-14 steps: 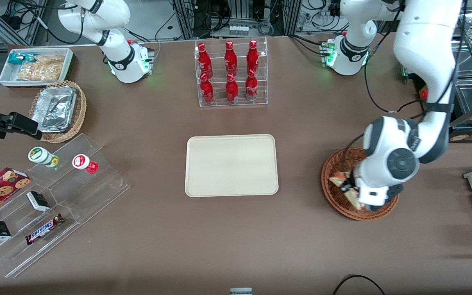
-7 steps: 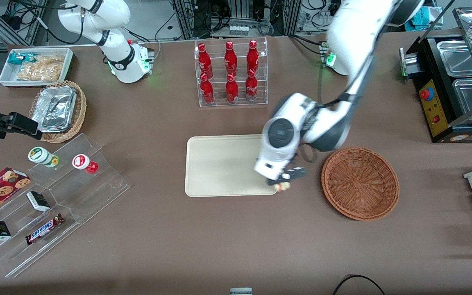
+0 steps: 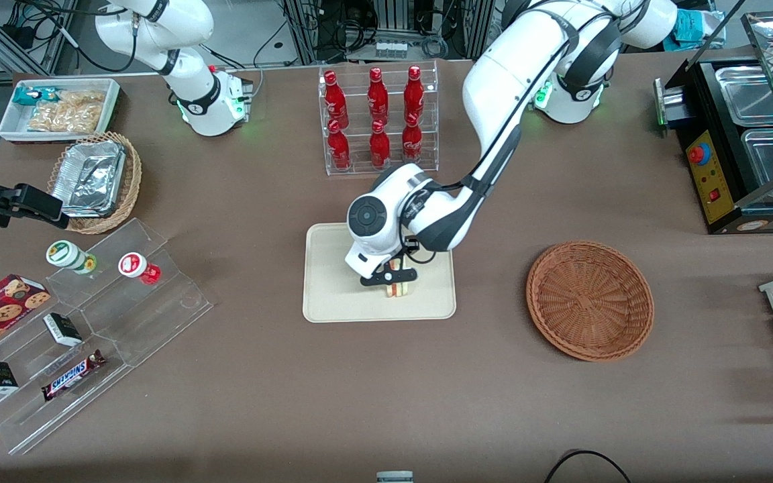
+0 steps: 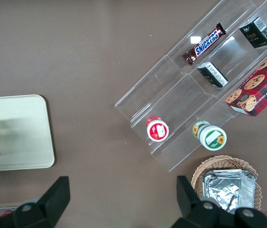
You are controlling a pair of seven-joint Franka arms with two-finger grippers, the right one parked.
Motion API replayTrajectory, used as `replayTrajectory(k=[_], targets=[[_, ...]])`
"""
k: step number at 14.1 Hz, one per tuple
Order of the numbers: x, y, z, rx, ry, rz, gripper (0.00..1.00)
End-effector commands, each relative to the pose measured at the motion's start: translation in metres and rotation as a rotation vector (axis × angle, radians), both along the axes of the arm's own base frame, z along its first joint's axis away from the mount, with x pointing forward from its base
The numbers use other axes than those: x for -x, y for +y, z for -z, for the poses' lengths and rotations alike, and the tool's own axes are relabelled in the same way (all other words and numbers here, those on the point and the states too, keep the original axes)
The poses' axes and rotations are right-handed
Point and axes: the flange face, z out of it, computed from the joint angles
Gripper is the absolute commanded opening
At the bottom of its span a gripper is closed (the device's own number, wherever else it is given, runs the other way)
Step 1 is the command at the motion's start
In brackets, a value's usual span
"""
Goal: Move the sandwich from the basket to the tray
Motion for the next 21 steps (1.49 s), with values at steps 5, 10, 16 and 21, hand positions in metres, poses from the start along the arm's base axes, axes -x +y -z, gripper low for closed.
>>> replayTrajectory(k=[5, 10, 16, 21], targets=[[0.005, -0.013, -0.014, 0.023, -0.006, 0.031, 0.89], [-0.004, -0.001, -0.090, 0.039, -0.054, 0.018, 1.00], [-0.031, 0.139, -0.217, 0.021, -0.037, 0.041, 1.00], [-0.034, 0.273, -0.270, -0.004, 0.000, 0.023, 0.99]])
